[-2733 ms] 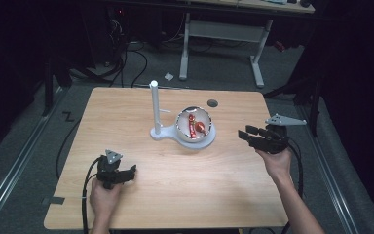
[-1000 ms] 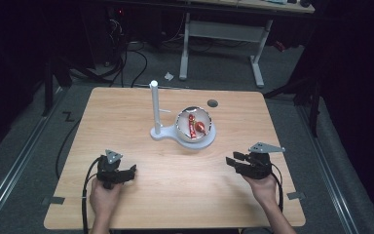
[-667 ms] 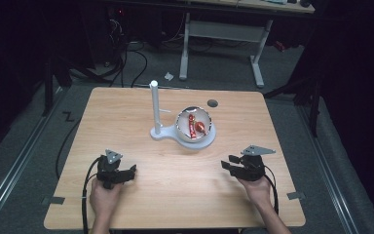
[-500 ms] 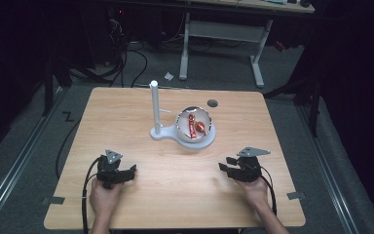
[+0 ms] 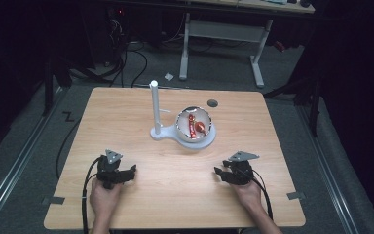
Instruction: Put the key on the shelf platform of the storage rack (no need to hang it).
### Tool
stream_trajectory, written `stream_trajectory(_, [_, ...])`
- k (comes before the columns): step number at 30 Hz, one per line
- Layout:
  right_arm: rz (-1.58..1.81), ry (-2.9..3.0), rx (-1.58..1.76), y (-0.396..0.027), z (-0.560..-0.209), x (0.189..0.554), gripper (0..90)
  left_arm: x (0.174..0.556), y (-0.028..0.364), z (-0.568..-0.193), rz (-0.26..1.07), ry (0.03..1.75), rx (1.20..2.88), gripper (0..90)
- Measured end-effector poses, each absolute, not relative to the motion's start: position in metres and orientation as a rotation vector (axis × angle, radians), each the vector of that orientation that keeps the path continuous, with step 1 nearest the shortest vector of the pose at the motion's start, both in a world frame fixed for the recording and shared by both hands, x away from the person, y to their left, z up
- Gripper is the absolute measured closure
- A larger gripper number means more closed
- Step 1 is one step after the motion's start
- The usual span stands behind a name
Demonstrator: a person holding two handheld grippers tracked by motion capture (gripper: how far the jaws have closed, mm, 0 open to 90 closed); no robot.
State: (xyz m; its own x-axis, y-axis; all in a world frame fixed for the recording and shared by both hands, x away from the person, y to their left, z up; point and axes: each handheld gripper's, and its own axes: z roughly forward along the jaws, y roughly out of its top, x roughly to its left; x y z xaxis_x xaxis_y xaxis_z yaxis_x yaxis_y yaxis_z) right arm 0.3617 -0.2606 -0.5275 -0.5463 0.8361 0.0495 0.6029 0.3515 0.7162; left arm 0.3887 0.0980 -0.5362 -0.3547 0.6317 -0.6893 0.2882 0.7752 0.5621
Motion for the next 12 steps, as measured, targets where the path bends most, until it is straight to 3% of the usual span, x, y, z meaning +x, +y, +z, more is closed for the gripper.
stream_trajectory(12, [0.97,2.276,1.202,-0.2537,-0.5309,0.3614,44.6,0.3887,0.0979,-0.5362,0.424,1.953,0.694,17.8])
